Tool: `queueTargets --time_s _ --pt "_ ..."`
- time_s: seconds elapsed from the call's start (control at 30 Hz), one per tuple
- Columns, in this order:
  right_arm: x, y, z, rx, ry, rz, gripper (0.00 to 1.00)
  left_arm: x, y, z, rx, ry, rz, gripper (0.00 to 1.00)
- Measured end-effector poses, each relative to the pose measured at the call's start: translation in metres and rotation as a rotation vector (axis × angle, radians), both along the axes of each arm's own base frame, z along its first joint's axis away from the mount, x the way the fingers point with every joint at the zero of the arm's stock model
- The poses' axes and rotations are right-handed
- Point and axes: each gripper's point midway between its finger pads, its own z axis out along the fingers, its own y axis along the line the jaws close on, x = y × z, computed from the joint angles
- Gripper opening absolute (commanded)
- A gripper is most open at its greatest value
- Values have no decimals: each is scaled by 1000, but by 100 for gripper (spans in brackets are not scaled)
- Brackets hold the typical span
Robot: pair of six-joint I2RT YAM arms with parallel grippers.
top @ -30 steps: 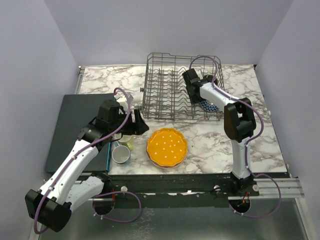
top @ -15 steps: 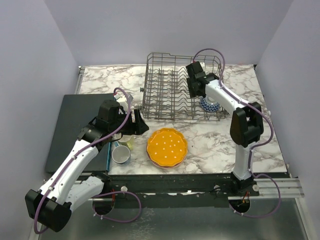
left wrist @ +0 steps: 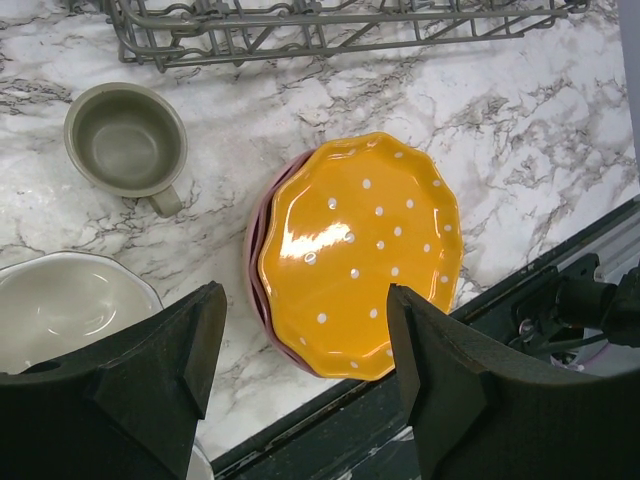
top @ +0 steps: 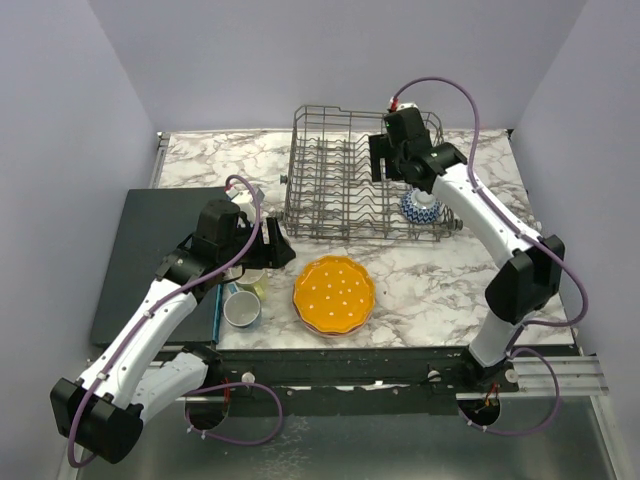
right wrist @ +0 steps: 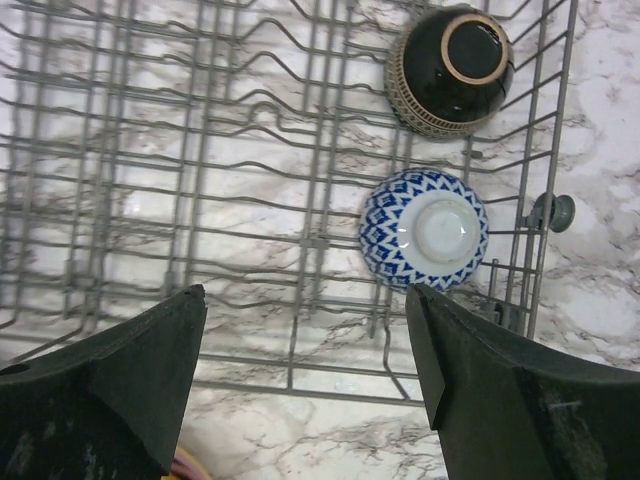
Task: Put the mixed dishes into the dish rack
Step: Pick up the cup at the center of the board.
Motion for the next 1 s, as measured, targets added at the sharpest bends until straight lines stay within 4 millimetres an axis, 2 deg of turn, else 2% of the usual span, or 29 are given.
queueTargets --time_s 0.13,0.3,0.73,1.0 --pt "-18 14 26 78 -35 56 87 2 2 -2 12 1 14 72" --pt "-45 29 36 157 -32 131 87 5 5 -4 27 -1 35 72" --pt "-131 57 16 395 78 327 79 18 15 -23 87 49 124 74" --pt "-176 67 -14 508 171 418 75 21 30 -14 127 59 219 74"
